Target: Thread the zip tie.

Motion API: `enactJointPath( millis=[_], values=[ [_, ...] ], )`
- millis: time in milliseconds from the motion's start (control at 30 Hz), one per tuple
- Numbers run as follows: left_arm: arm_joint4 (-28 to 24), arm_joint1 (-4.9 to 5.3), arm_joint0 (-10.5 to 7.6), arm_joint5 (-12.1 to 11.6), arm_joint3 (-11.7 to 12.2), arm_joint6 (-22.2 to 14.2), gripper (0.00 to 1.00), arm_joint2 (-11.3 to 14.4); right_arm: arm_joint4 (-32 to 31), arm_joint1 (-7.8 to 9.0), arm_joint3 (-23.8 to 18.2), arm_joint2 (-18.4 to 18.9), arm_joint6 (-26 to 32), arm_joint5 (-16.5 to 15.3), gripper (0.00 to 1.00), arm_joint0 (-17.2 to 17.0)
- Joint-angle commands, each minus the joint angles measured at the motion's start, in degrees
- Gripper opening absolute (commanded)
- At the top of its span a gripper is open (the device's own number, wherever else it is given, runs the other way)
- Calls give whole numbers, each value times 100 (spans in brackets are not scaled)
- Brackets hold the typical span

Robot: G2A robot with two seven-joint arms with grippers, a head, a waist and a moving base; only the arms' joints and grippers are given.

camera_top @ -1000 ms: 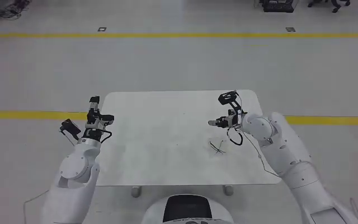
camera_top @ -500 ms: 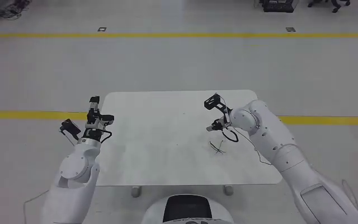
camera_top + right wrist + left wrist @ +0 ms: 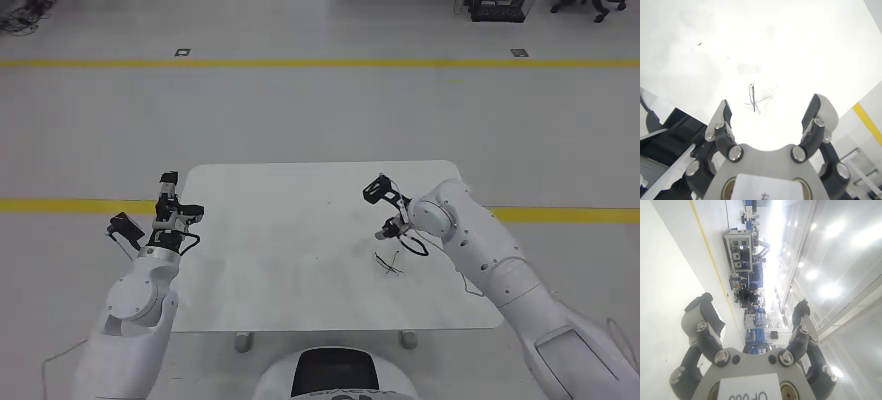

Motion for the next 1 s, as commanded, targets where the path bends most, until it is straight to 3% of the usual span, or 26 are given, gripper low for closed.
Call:
enactJointPath(
  millis=[0,267,633,967],
  values=[
    [0,0,0,0,0,0,100,0,10,-31,149,-110,179,-73,100,71],
    [0,0,0,0,0,0,100,0,278,-230,743,-592,517,-410,100,396],
    [0,0,0,0,0,0,100,0,301,-237,751,-615,477,-410,100,385],
    [0,0,0,0,0,0,100,0,562,-293,1199,-1098,352,-410,100,521]
  ],
)
